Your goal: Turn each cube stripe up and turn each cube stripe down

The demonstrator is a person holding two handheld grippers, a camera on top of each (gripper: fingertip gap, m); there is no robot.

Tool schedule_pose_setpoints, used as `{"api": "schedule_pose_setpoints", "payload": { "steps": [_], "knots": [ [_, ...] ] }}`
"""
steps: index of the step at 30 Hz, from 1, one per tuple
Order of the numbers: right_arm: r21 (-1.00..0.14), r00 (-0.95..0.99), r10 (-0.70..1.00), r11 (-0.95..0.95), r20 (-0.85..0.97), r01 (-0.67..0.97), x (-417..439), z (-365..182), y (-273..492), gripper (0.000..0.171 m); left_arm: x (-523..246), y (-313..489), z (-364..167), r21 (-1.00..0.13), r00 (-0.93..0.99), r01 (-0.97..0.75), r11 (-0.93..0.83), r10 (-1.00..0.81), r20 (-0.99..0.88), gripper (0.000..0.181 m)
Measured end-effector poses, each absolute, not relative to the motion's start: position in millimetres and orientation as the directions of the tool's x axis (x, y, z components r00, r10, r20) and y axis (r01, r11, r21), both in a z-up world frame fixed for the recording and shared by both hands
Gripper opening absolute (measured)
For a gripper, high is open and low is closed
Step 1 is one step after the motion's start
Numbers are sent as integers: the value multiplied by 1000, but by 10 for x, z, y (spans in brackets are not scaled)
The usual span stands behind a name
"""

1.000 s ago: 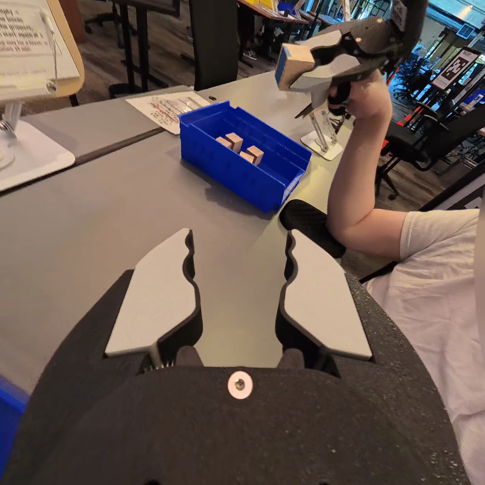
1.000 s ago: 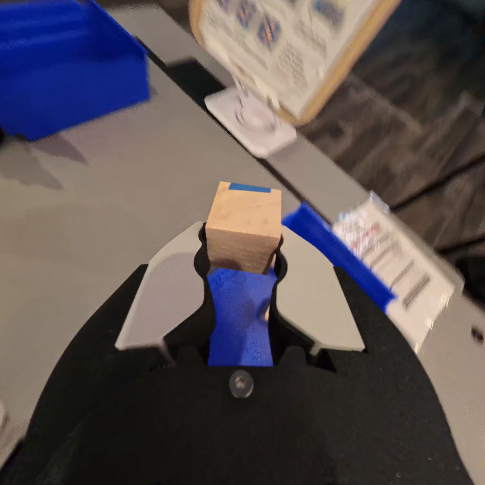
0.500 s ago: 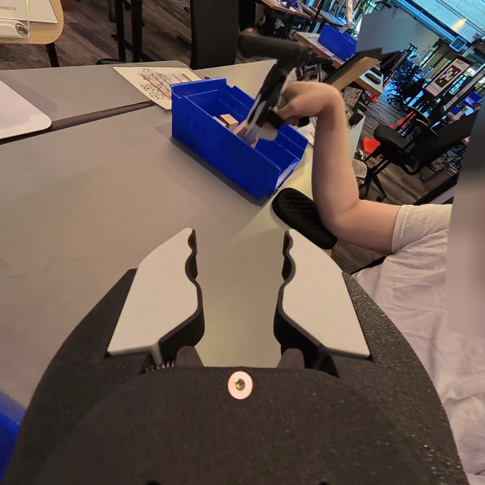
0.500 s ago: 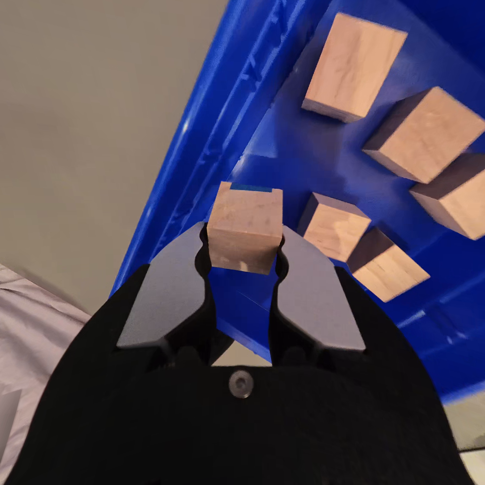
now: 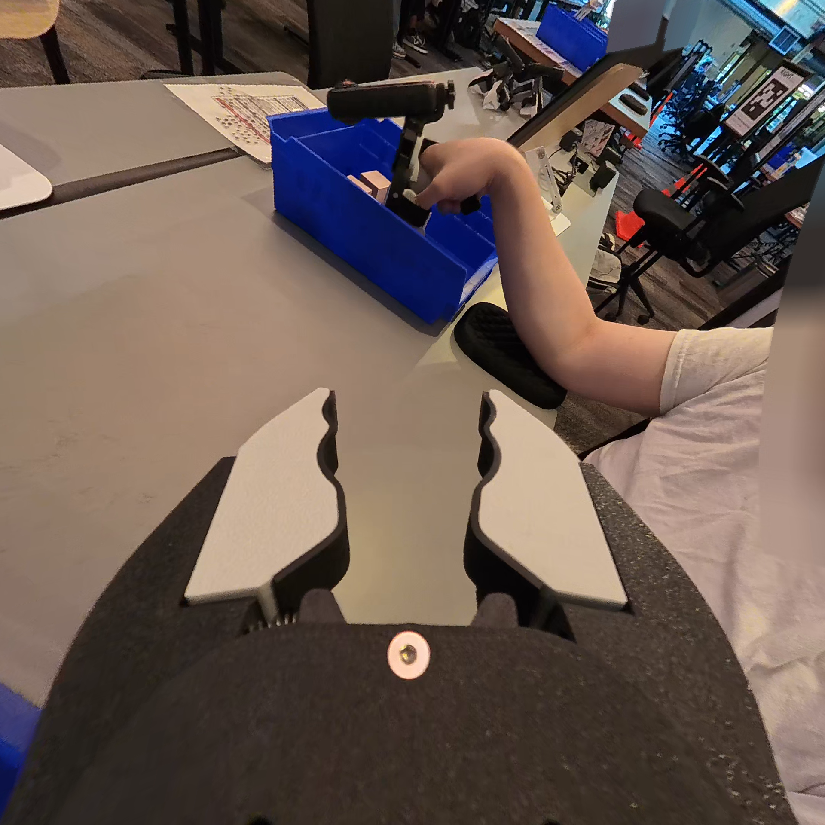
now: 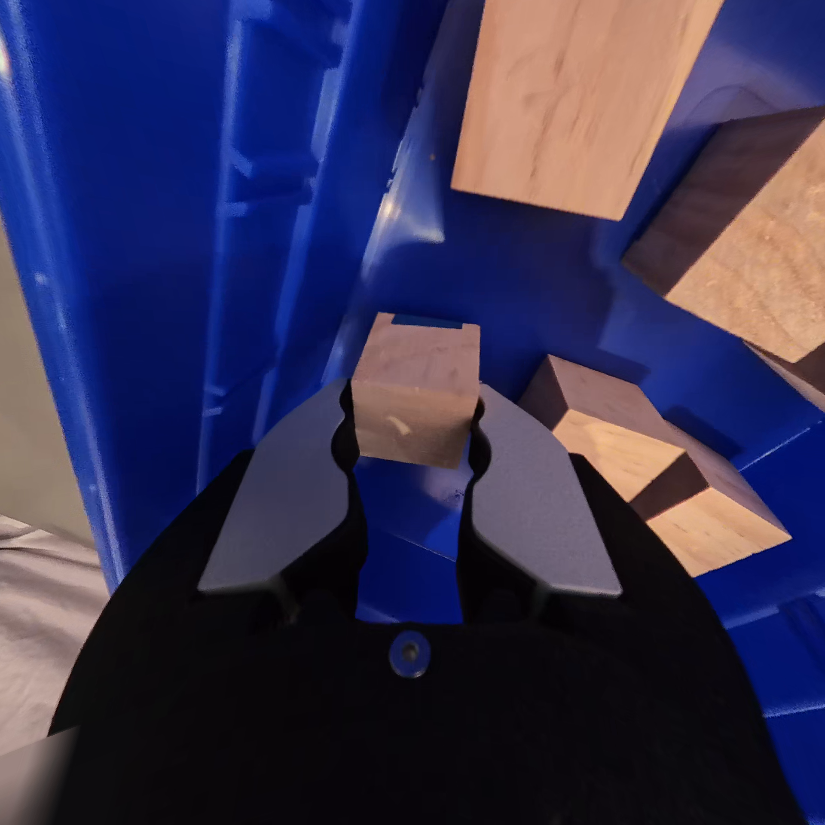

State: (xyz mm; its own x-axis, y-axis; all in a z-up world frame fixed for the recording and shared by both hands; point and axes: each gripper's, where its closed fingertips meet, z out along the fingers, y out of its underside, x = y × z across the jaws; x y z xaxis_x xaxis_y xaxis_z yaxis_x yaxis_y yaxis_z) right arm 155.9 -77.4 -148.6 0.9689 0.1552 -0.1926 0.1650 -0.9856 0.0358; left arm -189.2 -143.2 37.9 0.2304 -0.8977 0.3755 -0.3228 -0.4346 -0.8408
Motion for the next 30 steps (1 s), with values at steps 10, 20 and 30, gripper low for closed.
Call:
{"api": "schedule_pose_setpoints", "payload": {
  "steps": [10,20,30],
  "knots": [
    [-109,952,157,-985,-261,133,1581,-1080,-735,52,-1968,-1420,404,-852,245,-302,-428,-898,365,61],
    [-744,984,153,-667,-87,38,2649,163,-1053,46,-2923,-878,401,-885,578,-248,-393,-794,191,59],
    [-427,951,-184,-860,-250,-279,3234,-822,-1120,47,-4858,91,310,-788,945,-272,-553,-308,-110,73]
  ]
}}
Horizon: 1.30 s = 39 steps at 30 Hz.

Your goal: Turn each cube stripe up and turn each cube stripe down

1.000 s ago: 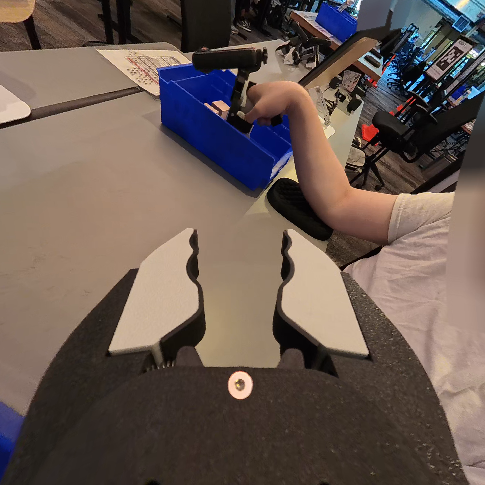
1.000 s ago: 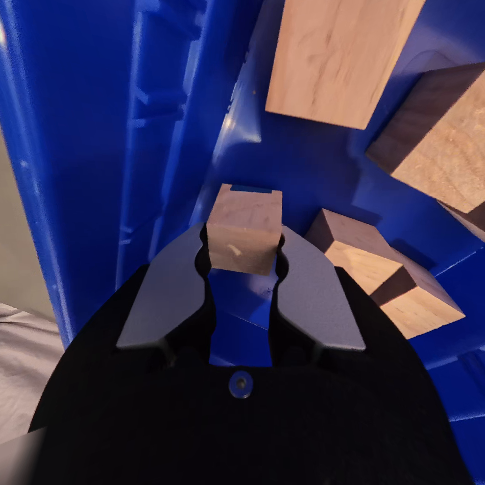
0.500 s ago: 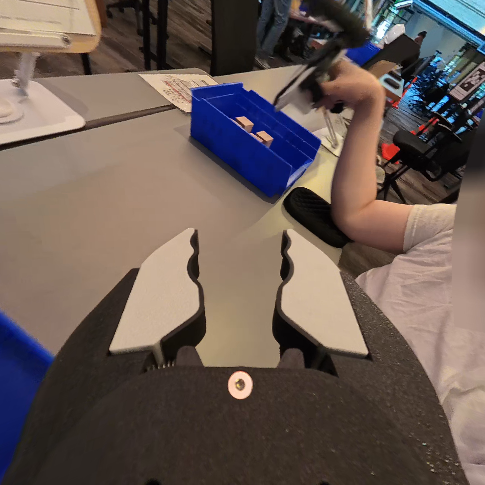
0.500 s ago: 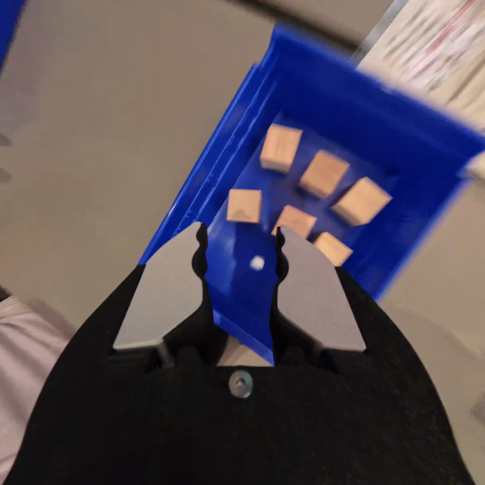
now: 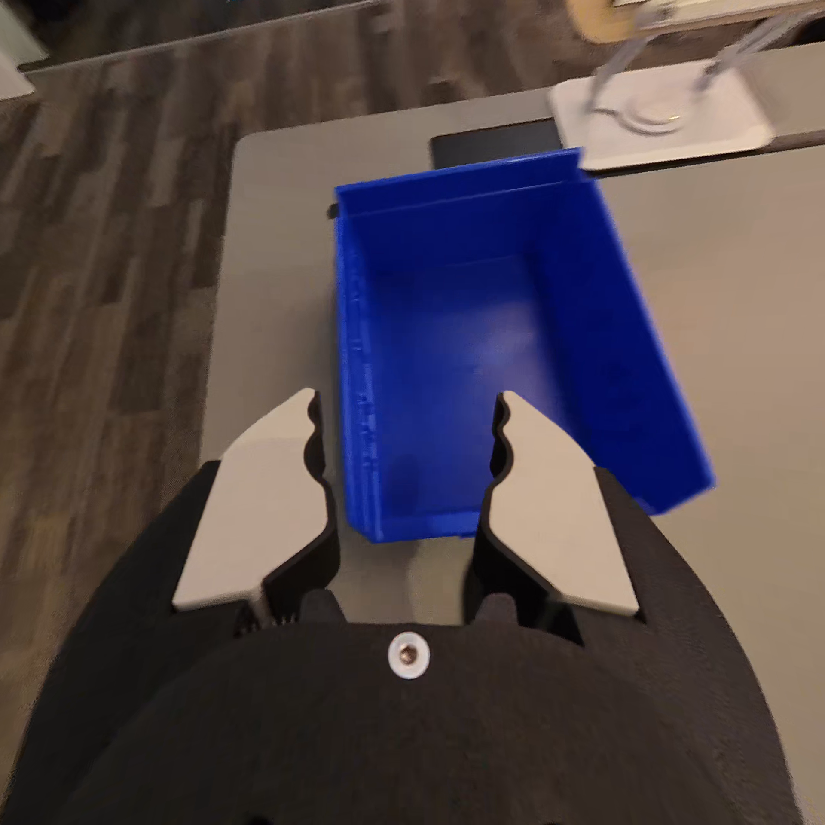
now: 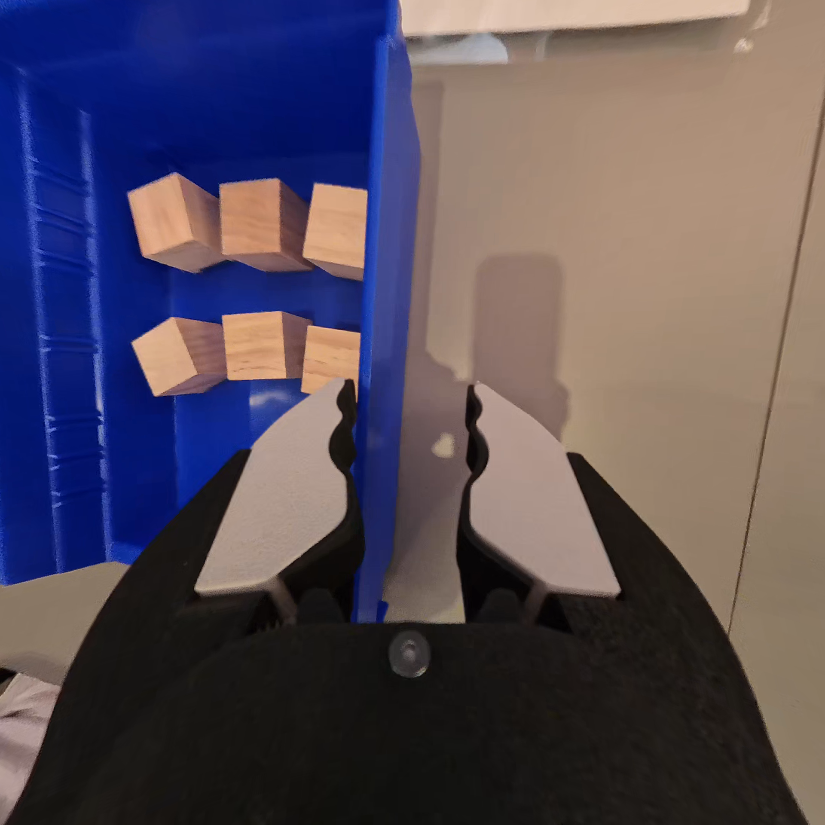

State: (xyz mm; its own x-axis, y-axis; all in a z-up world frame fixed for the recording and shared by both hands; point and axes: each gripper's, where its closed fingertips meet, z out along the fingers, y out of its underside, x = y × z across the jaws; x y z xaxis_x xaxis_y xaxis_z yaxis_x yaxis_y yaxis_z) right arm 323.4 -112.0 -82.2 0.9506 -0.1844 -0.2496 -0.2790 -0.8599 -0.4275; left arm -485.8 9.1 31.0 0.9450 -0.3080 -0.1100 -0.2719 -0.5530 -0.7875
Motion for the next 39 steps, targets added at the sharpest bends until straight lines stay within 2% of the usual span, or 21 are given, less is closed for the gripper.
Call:
{"api": "schedule_pose_setpoints", "payload": {
  "steps": [3,6,10,11,14,15,17,18,21,23,28,32,36,39],
  "knots": [
    [-359,951,-201,-891,-234,-276,3194,-963,-1113,45,-5174,274,132,-718,964,-256,-647,-227,-139,81],
    [-339,962,-184,-909,-200,-244,3145,-1014,-1057,36,-5234,388,-153,-635,971,-230,-737,-222,-95,79],
    [-317,975,-137,-930,-176,-188,3047,-1046,-1003,10,-5163,460,-568,-510,974,-208,-834,-226,-28,76],
    [-306,977,-135,-935,-164,-180,3039,-1063,-1000,8,-5142,461,-664,-478,974,-204,-854,-224,-17,75],
    [-291,982,-133,-942,-133,-167,3041,-1074,-1003,8,-5032,368,-968,-338,974,-186,-923,-218,59,62],
    [-289,983,-133,-943,-130,-166,3040,-1074,-1002,8,-5035,354,-1037,-302,976,-190,-934,-214,49,50],
    [-286,983,-129,-944,-130,-162,3038,-1074,-1001,8,-5182,363,-1062,-266,969,-245,-932,-231,-82,26],
    [-286,983,-127,-945,-133,-160,3037,-1077,-1000,7,-5153,358,-1066,-258,963,-269,-928,-256,-85,14],
    [-284,981,-124,-945,-147,-162,3030,-1091,-996,8,-4811,324,-1068,-283,949,-280,-917,-310,65,6],
    [-277,981,-122,-947,-152,-161,3025,-1116,-998,8,-4560,307,-1073,-309,926,-321,-895,-366,99,7],
    [-223,982,-102,-965,-156,-136,2998,-1247,-1046,7,-4177,242,-1100,-304,898,-437,-846,-430,-94,15],
    [-219,979,-97,-966,-181,-137,2980,-1260,-1038,10,-3650,88,-1106,-338,880,-450,-827,-476,-6,21],
    [-219,977,-101,-965,-189,-142,2973,-1260,-1035,11,-3339,3,-1125,-327,850,-511,-795,-525,-52,24],
    [-215,971,-118,-963,-207,-163,2966,-1260,-1030,11,-3056,-61,-1125,-341,821,-541,-768,-571,-15,27]
  ]
}}
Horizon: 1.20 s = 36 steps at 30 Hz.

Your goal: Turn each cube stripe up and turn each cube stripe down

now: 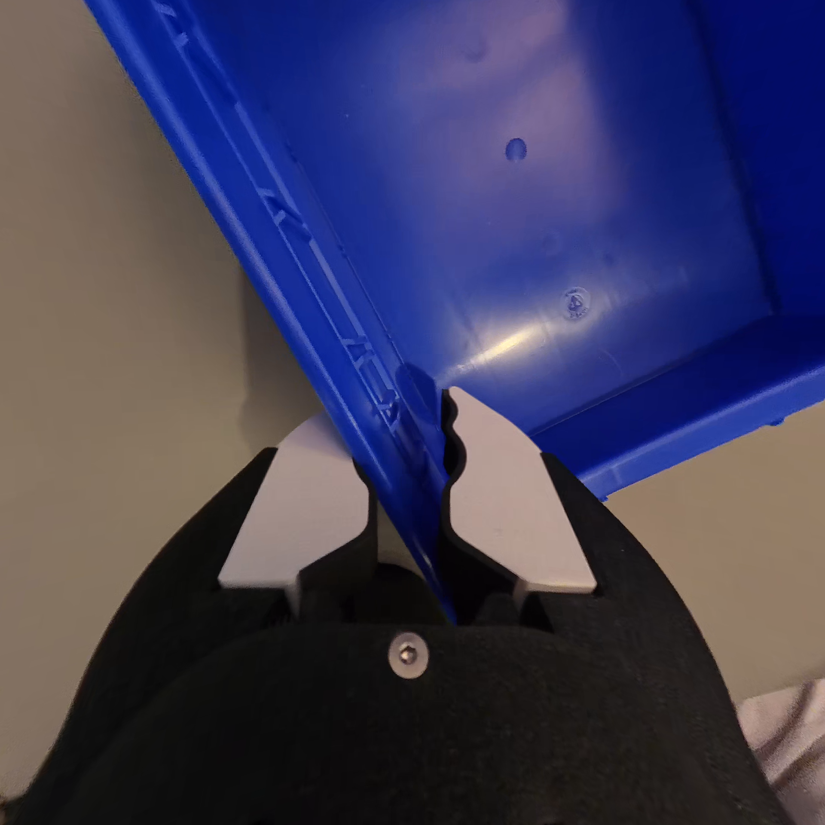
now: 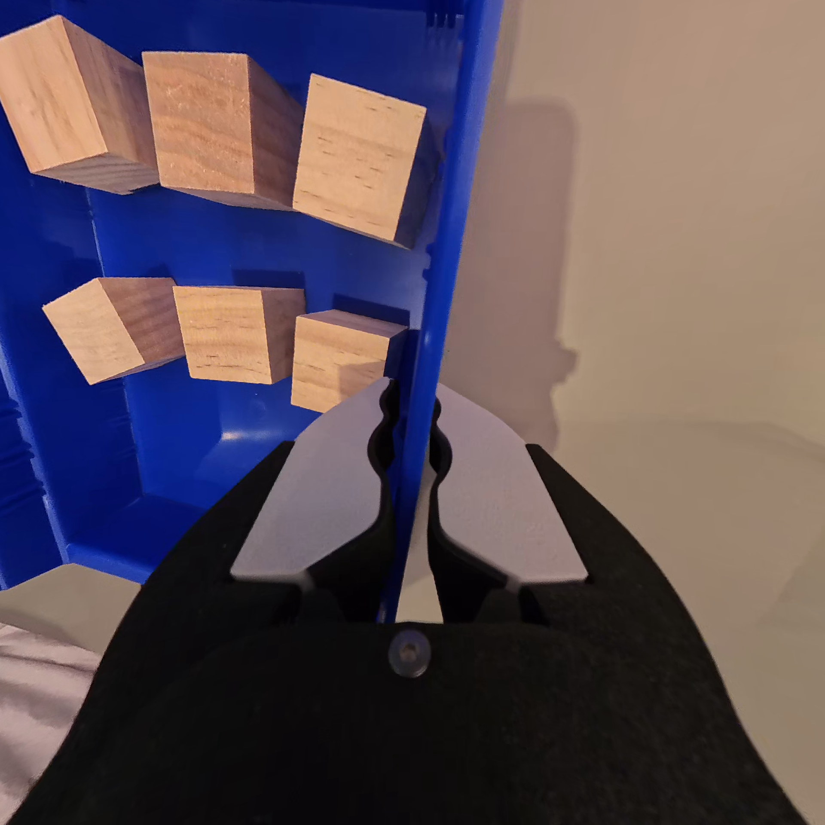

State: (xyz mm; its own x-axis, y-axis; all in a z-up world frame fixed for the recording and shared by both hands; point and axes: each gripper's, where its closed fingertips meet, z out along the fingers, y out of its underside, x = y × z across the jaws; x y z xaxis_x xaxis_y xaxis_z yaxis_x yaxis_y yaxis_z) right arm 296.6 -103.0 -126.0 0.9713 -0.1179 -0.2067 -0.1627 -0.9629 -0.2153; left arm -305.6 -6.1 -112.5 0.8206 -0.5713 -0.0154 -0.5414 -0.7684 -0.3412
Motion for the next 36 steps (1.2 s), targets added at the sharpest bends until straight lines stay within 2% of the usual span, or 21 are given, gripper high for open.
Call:
{"api": "schedule_pose_setpoints", "payload": {
  "steps": [6,12,16,20,24,30,36],
  "knots": [
    [-208,976,-132,-964,-176,-168,2992,-1261,-1002,10,-2645,-191,-1134,-359,735,-639,-680,-678,-23,42],
    [-176,974,-133,-970,-183,-166,2966,-1287,-1019,10,-2440,-353,-1112,-366,636,-706,-607,-770,50,61],
    [-171,974,-141,-970,-178,-171,2986,-1258,-1010,9,-2442,-396,-996,-410,607,-697,-588,-788,99,62],
    [-258,974,-176,-944,-140,-207,3076,-1150,-847,8,-2455,-451,-769,-458,572,-684,-568,-807,148,66],
    [-247,974,-171,-947,-146,-204,3070,-1208,-798,7,-2489,-397,-465,-529,551,-672,-518,-827,109,58],
    [-262,984,-108,-955,-139,-141,3075,-1233,-789,7,-2443,-316,154,-638,496,-669,-382,-868,0,56],
    [-258,988,-133,-954,-84,-151,3083,-1269,-774,8,-2166,-227,802,-747,413,-619,-243,-909,-46,53]
  ]
}}
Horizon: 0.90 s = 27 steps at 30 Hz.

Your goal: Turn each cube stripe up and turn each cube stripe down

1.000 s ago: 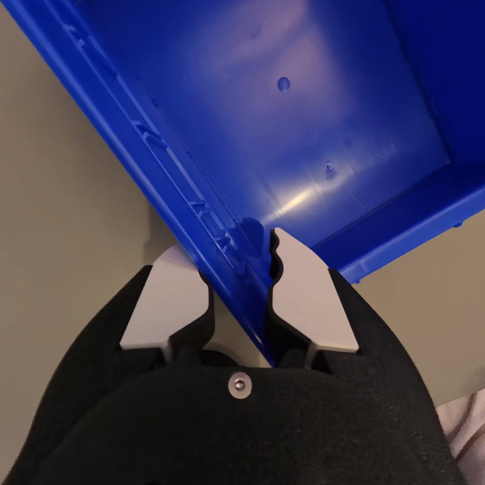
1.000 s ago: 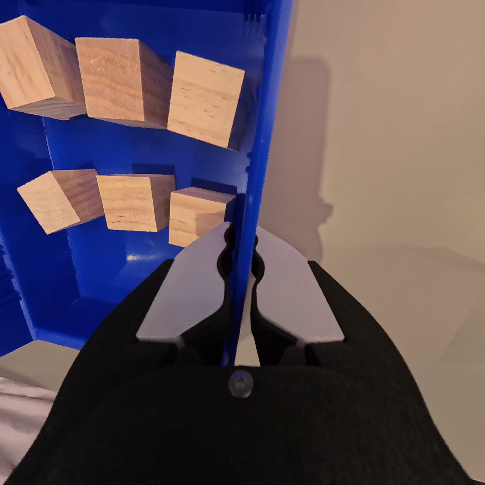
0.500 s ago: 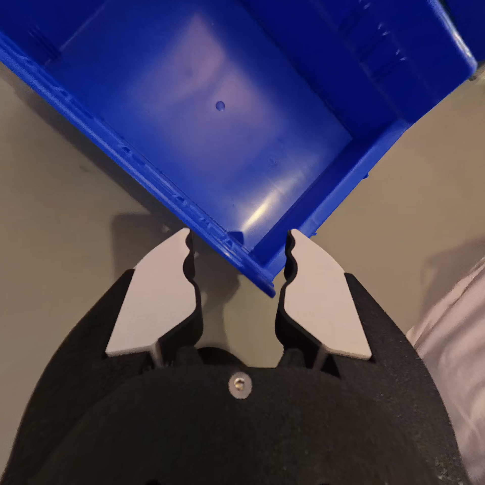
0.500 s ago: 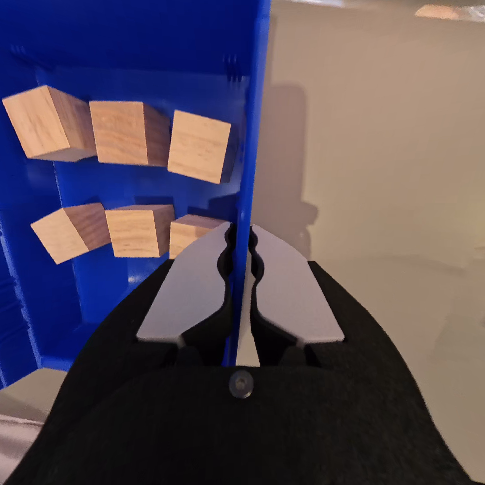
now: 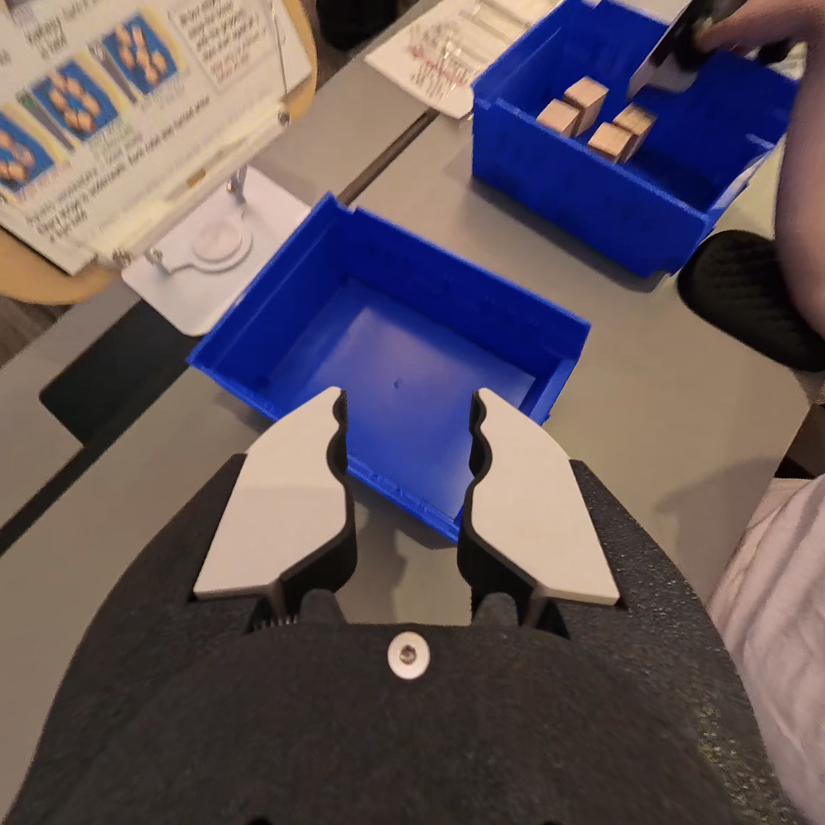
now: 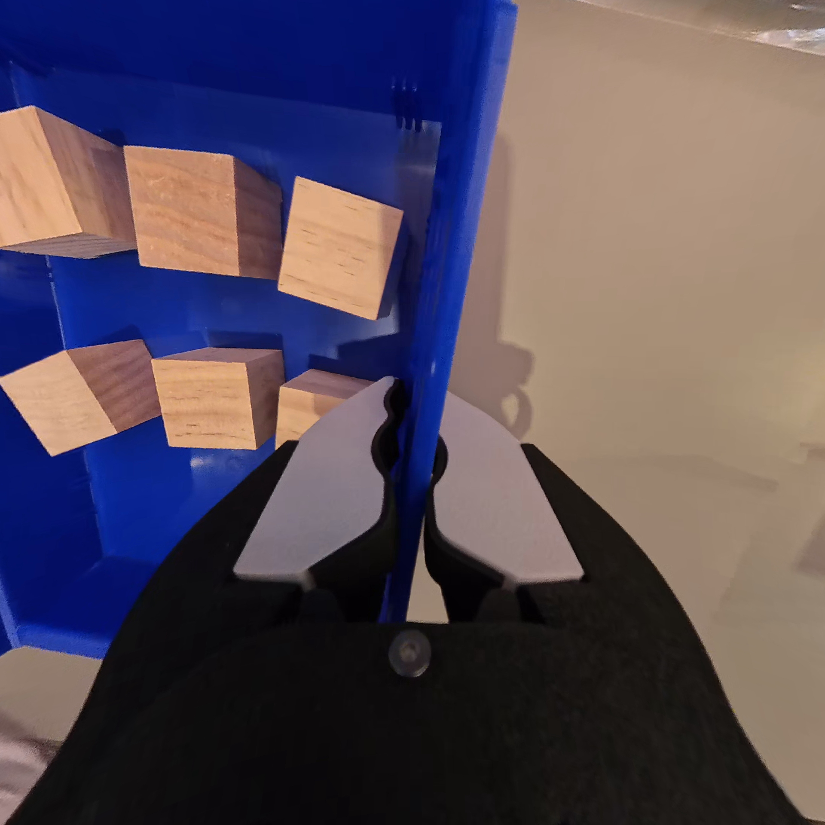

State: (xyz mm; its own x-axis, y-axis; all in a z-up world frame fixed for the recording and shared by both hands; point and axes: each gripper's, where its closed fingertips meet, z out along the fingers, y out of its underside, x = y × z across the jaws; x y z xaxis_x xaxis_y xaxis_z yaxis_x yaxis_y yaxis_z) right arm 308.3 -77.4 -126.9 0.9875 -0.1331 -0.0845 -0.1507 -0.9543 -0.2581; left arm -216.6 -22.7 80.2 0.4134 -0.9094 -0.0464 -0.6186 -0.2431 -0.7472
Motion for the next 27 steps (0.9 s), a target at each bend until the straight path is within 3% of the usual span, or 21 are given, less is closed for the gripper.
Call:
{"api": "schedule_pose_setpoints", "payload": {
  "steps": [10,15,21,27],
  "knots": [
    [-251,981,-151,-951,-125,-179,3072,-1273,-763,7,-2020,-149,1098,-864,316,-480,-154,-949,-6,45],
    [-242,978,-166,-951,-125,-193,3049,-1274,-778,7,-2153,23,948,-848,314,-480,-225,-947,73,46],
    [-183,983,-156,-968,-97,-172,3008,-1264,-804,7,-2201,-126,1075,-875,183,-416,-246,-966,184,45],
    [-175,970,-205,-958,-130,-226,2971,-1274,-772,6,-2185,-222,1118,-882,159,-420,-215,-974,162,44]
  ]
}}
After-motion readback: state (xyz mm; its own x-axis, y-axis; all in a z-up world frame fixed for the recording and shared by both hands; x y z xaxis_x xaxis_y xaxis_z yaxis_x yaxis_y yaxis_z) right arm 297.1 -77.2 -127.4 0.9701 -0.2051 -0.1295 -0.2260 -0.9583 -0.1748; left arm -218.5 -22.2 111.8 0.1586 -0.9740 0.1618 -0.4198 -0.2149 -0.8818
